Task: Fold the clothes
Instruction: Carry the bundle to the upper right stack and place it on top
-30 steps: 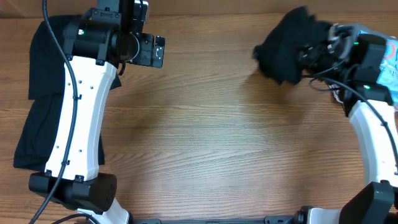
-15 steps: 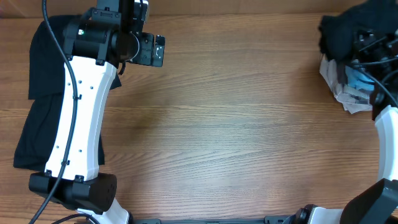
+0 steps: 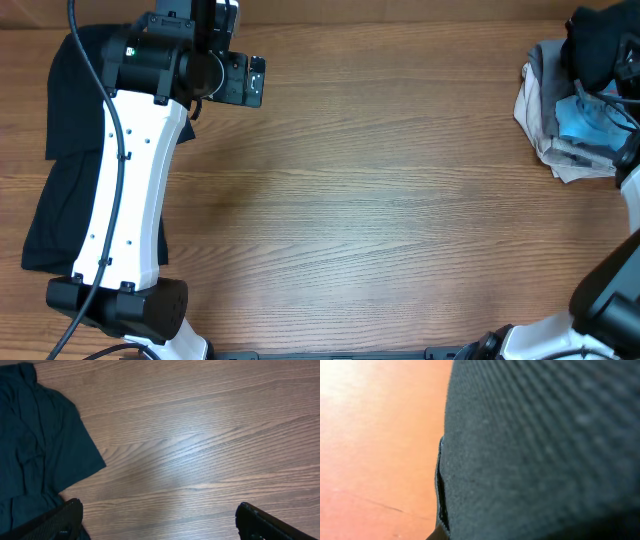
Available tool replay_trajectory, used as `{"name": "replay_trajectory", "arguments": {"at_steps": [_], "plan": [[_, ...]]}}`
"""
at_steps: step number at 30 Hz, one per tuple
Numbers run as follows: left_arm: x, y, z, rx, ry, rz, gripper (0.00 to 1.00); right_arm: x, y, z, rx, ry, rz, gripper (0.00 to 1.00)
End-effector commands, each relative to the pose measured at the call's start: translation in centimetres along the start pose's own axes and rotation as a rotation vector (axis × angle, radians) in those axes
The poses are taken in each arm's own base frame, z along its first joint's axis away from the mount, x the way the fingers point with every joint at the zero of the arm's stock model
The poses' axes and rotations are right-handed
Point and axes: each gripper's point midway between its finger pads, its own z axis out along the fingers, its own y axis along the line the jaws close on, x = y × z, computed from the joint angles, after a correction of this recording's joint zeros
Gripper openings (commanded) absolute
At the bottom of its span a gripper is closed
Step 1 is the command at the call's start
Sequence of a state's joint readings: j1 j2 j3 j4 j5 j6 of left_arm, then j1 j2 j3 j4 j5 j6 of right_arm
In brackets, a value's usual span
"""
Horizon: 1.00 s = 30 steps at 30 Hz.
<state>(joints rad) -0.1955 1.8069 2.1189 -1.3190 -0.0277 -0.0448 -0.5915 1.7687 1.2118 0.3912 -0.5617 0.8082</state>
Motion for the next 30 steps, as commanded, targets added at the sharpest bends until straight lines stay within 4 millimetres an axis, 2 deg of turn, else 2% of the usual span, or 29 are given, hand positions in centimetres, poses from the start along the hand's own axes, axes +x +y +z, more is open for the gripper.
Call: {"name": "replay_trajectory", "arguments": {"at_steps": [1,7,15,17,18,19,21,25,30], "plan": [[0.0,0.3,0.7,-0.008,0.008,0.018,1.0,-0.9,-0.5,0.6,-0.023,-0.009,0.02,0.04],[-0.4,0.2,0.8,-0.002,-0.005,0.013,1.0,0.3,-4.3,0.9,0.059,0.028,0.072,0.04],[-0.2,-0.3,2.0,0.025,0.022,0.007,1.0,2.5,-8.5,0.1,0.236,0.091,0.141,0.05],[-0.1,-0.3,2.3,0.025,0.033,0.007,1.0,3.2,-9.3,-0.3,0.269,0.116,0.155,0.21],[0.0,-0.3,2.4,0.024,0.037,0.007,1.0,3.5,-9.6,-0.5,0.28,0.129,0.162,0.36],[0.1,-0.3,2.6,0.024,0.043,0.008,1.0,3.7,-9.6,-0.7,0.273,0.148,0.161,0.48],[0.1,-0.3,2.8,0.024,0.047,0.007,1.0,4.0,-9.5,-1.1,0.249,0.181,0.185,0.57],[0.1,-0.3,3.0,0.023,0.046,0.008,1.0,3.0,-7.7,-2.3,0.144,0.221,0.198,0.6],[-0.3,-0.3,3.1,0.024,0.034,0.008,1.0,0.0,-4.9,-5.3,0.074,0.198,0.179,0.63]]}}
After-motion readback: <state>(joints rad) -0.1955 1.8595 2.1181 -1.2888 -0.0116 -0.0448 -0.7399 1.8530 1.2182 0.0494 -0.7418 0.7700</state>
